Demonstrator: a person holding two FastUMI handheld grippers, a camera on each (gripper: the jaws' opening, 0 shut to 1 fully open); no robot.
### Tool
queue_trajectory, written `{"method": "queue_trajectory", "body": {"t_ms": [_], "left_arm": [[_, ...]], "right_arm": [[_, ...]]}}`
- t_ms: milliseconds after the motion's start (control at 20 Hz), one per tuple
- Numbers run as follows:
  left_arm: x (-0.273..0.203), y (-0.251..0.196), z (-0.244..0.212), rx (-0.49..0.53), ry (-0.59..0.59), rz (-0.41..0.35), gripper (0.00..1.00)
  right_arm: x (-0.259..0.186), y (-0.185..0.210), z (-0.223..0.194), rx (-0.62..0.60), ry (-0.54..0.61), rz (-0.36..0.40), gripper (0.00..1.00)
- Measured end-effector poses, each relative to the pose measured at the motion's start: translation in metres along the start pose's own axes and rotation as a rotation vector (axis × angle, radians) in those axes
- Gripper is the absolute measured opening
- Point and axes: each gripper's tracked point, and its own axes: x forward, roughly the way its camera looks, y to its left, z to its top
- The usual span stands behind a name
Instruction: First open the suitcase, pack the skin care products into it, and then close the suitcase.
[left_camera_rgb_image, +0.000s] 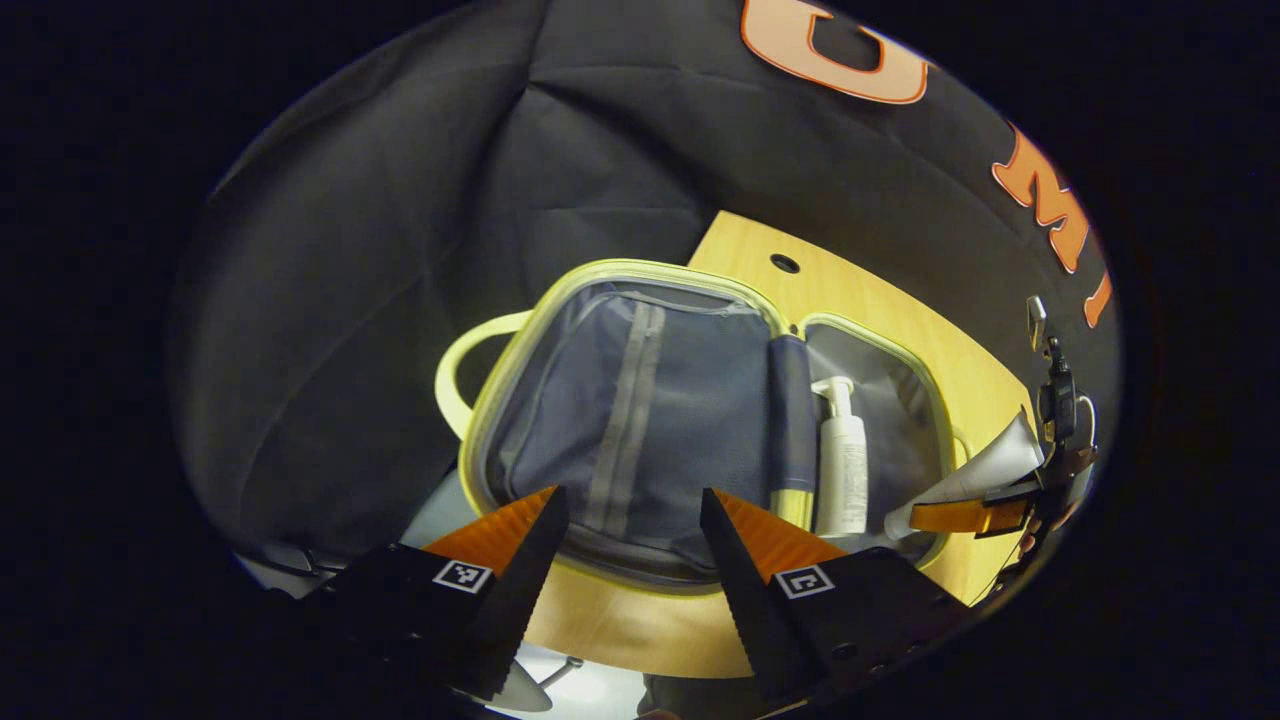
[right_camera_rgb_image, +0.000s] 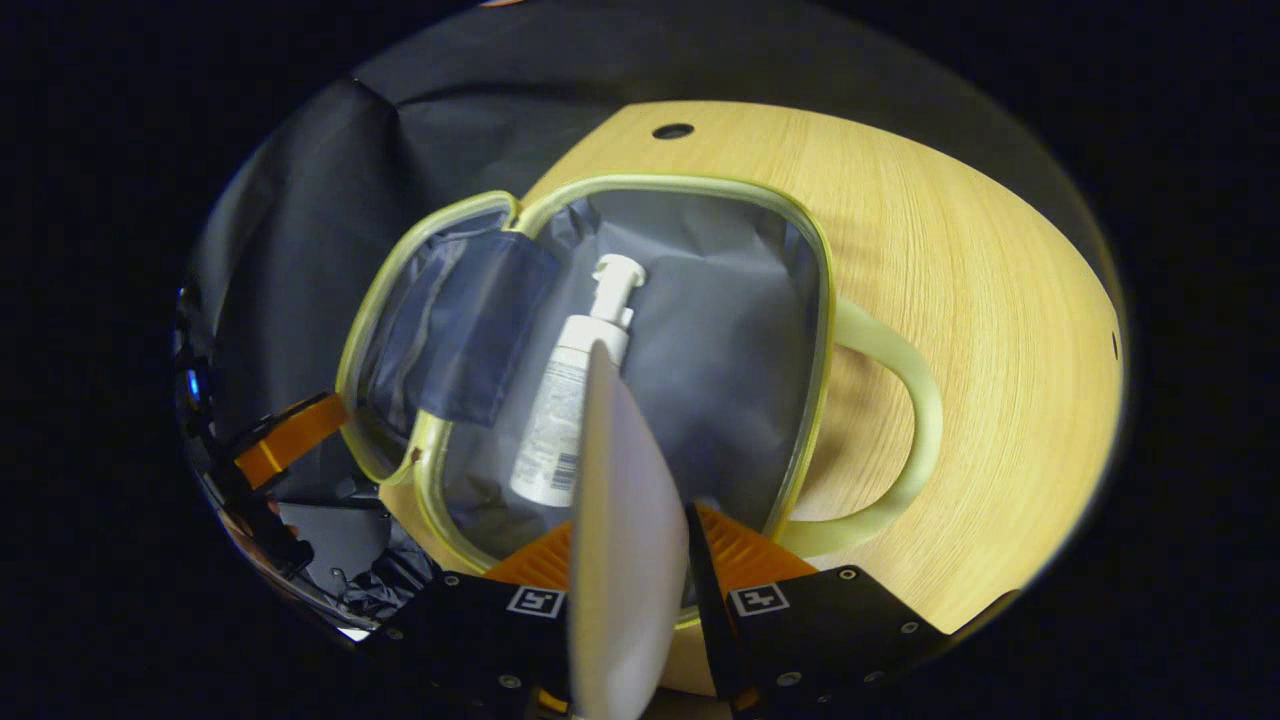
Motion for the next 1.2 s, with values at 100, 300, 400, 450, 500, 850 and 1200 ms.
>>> {"method": "queue_trajectory", "body": {"t_ms": [100,300,400,450,500,850,1200], "left_arm": [[-0.001,0.012,0.003,-0.008,-0.004,0.017,0.87],[-0.002,0.043,0.009,-0.034,-0.019,0.067,0.87],[0.001,0.060,0.010,-0.074,-0.024,0.097,0.87],[0.001,0.067,0.007,-0.089,-0.015,0.104,0.87],[0.004,0.072,0.003,-0.098,-0.005,0.113,0.87],[0.010,0.105,0.010,-0.134,-0.066,0.180,0.88],[0.052,0.136,0.039,-0.547,-0.116,0.040,0.87]], "right_arm": [[0.008,0.002,0.009,0.052,0.006,0.003,0.46],[0.016,0.004,0.015,0.133,0.084,0.024,0.51],[0.021,0.002,0.022,0.182,0.099,0.019,0.45],[0.025,0.000,0.029,0.209,0.088,0.011,0.46],[0.029,-0.005,0.031,0.231,0.088,-0.012,0.48],[0.026,-0.001,0.021,0.179,0.087,-0.026,0.45],[-0.019,-0.003,0.055,0.228,-0.119,0.025,0.65]]}}
